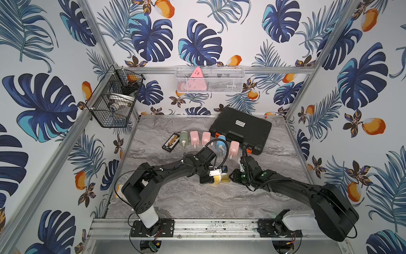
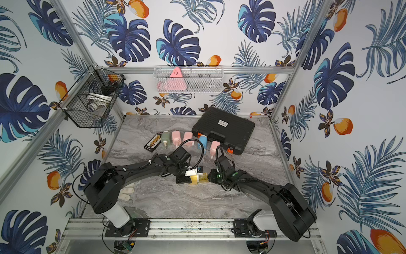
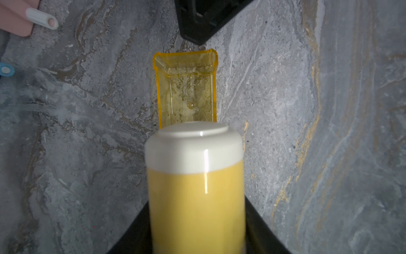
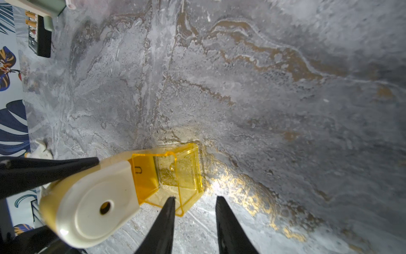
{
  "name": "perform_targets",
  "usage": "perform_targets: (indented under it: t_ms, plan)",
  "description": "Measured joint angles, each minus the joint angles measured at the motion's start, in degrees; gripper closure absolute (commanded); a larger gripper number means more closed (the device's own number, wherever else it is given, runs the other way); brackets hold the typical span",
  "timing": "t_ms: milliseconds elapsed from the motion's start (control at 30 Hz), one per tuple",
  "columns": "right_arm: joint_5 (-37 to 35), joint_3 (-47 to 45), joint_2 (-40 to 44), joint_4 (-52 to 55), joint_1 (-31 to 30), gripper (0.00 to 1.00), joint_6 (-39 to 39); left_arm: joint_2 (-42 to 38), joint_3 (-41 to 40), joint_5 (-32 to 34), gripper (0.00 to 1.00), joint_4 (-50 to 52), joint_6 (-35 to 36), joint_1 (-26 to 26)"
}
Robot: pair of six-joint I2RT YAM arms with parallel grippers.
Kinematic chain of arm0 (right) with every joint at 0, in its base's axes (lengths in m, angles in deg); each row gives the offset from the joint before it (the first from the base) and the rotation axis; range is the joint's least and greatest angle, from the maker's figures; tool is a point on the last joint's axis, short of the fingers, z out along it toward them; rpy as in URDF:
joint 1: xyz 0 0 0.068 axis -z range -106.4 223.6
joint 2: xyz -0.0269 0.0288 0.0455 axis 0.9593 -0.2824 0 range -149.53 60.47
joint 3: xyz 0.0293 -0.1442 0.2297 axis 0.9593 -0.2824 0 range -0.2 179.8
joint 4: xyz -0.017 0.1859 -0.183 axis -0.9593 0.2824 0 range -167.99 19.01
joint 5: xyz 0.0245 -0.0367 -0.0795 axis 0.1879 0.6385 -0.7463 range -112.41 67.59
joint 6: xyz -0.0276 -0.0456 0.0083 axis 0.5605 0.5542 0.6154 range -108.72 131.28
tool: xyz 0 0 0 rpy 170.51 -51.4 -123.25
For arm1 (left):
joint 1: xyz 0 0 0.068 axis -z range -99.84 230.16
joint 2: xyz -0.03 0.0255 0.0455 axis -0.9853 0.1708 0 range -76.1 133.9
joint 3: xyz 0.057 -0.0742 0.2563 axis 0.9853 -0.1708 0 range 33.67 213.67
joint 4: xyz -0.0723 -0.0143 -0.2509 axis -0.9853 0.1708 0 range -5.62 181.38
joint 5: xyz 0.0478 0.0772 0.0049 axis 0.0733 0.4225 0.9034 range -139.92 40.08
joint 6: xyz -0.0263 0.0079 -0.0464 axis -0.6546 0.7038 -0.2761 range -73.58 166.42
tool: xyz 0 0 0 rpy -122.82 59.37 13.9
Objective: Put the tray back into the pencil sharpener
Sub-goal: Close the container of the pencil sharpener.
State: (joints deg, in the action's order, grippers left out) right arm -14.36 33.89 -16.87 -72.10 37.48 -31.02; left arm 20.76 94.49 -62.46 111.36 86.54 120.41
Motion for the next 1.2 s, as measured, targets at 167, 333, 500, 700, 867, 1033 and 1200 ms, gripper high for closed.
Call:
perform_targets:
  t_ms: [167,333,500,700,867,1033,1200]
  plan:
    - [1.2,1.2,-2.0,-1.2,0.5,0.67,1.2,0.3,0.0,-0.1,0.49,-0.4,0.0,0.0]
    - [2.8,1.9,-4.4,-1.9,0.8,0.7,1.4,0.4,0.0,-0.2,0.51,-0.6,0.0,0.0]
    - [4.6,2.3,-7.0,-3.7,0.9,0.72,1.4,0.6,0.0,-0.4,0.52,-0.9,0.1,0.0]
    - [7.6,2.4,-9.5,-5.7,0.9,0.73,1.4,0.8,0.0,-0.7,0.53,-1.2,0.1,-0.1]
    - [8.6,2.4,-10.8,-6.5,1.0,0.75,1.4,1.1,0.0,-0.9,0.54,-1.3,0.1,-0.1]
    - [9.1,2.6,-12.0,-6.6,1.0,0.76,1.4,1.3,0.1,-0.9,0.54,-1.3,0.1,-0.1]
    - [8.0,3.2,-11.8,-5.6,1.0,0.77,2.5,1.1,0.1,-1.0,0.54,-1.4,0.1,-0.2]
